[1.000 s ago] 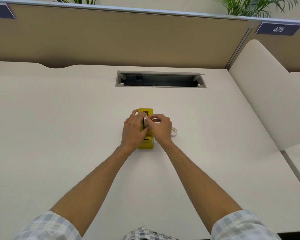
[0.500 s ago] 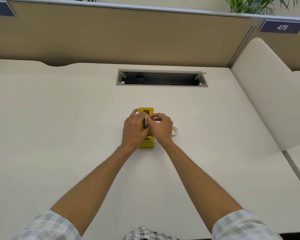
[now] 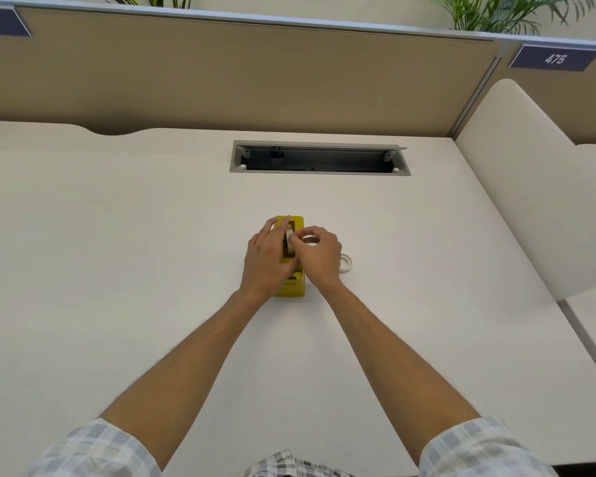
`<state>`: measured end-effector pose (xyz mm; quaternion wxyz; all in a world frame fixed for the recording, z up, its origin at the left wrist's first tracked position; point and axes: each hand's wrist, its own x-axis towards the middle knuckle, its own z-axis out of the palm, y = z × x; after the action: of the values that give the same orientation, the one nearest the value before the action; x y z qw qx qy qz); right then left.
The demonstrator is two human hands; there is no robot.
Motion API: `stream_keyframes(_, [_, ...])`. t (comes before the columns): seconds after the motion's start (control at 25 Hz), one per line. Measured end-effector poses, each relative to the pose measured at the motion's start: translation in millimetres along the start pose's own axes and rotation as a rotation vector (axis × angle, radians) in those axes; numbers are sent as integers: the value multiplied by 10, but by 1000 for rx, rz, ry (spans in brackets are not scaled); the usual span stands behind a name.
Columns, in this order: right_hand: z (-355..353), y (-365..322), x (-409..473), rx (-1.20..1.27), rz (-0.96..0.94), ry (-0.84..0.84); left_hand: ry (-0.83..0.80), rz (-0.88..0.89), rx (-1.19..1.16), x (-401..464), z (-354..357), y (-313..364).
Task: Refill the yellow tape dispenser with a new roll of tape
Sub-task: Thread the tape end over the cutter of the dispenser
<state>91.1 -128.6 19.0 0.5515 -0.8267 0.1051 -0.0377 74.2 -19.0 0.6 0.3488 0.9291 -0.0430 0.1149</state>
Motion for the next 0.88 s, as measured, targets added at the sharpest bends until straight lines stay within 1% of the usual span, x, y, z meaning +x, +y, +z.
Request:
stream_keyframes(0.08, [-4, -15, 5, -12, 4, -1, 32, 55, -5, -3, -1, 20])
stream_keyframes(0.16, [-3, -15, 9, -21, 14, -2, 18, 67, -13, 2, -12, 27])
stream_keyframes(0.32, [-11, -20, 8, -22, 22, 4, -80, -21, -21, 31, -15, 28])
stream_keyframes(0.4, [-10, -21, 3, -16, 25, 3, -101, -51, -24, 39, -8, 20])
stream_keyframes(0.44, [-10, -21, -3, -14, 26, 3, -93, -41, -20, 33, -6, 20])
stream_keyframes(0.6, [-12, -33, -15, -17, 22, 9, -54, 91, 20, 22, -20, 33])
stream_keyframes(0.8, [-12, -37, -15, -16, 34, 14, -113, 37, 19, 34, -35, 43])
stream_keyframes(0.88, [-8, -36, -17, -20, 27, 9, -103, 55, 16, 27, -39, 48])
